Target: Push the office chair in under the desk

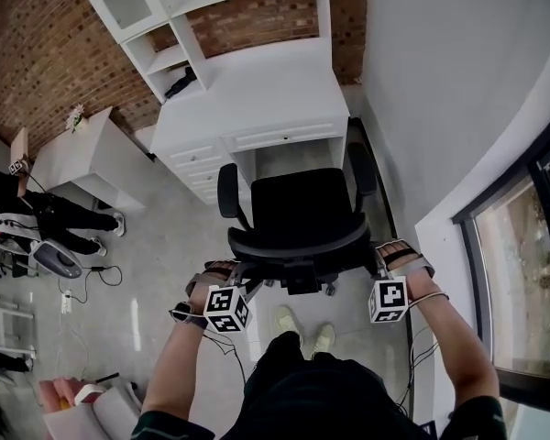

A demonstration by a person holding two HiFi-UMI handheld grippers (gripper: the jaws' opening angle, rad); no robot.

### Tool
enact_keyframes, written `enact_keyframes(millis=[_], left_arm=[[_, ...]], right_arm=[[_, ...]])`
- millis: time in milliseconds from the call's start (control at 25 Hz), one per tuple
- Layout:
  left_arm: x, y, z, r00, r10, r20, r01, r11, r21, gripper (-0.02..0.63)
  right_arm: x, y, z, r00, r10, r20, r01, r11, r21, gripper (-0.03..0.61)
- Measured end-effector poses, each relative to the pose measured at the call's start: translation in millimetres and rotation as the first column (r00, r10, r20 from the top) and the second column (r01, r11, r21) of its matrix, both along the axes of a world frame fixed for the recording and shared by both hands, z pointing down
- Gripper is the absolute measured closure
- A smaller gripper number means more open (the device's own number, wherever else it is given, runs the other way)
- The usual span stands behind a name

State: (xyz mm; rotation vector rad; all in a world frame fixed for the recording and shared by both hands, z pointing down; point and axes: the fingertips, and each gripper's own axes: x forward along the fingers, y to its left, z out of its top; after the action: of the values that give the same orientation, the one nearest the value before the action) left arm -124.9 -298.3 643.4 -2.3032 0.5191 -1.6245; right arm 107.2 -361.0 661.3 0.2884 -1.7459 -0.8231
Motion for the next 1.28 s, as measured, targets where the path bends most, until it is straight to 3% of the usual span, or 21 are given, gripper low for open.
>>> enact_keyframes(millis=[720, 1280], left_arm=[[-36, -96, 0, 1.000, 0.026, -0.001, -0.026, 0.999, -0.029, 0.494], [-63, -137, 1, 0.999, 0.054, -0.001, -0.054, 0.998, -0.045, 0.494]], right_arm=[[-34, -91, 1, 0.999, 0.038, -0.010, -0.038, 0.999, -0.020, 0.443], [-60, -125, 0, 0.998, 0.066, -0.008, -0.066, 0.998, -0.013, 0.443]])
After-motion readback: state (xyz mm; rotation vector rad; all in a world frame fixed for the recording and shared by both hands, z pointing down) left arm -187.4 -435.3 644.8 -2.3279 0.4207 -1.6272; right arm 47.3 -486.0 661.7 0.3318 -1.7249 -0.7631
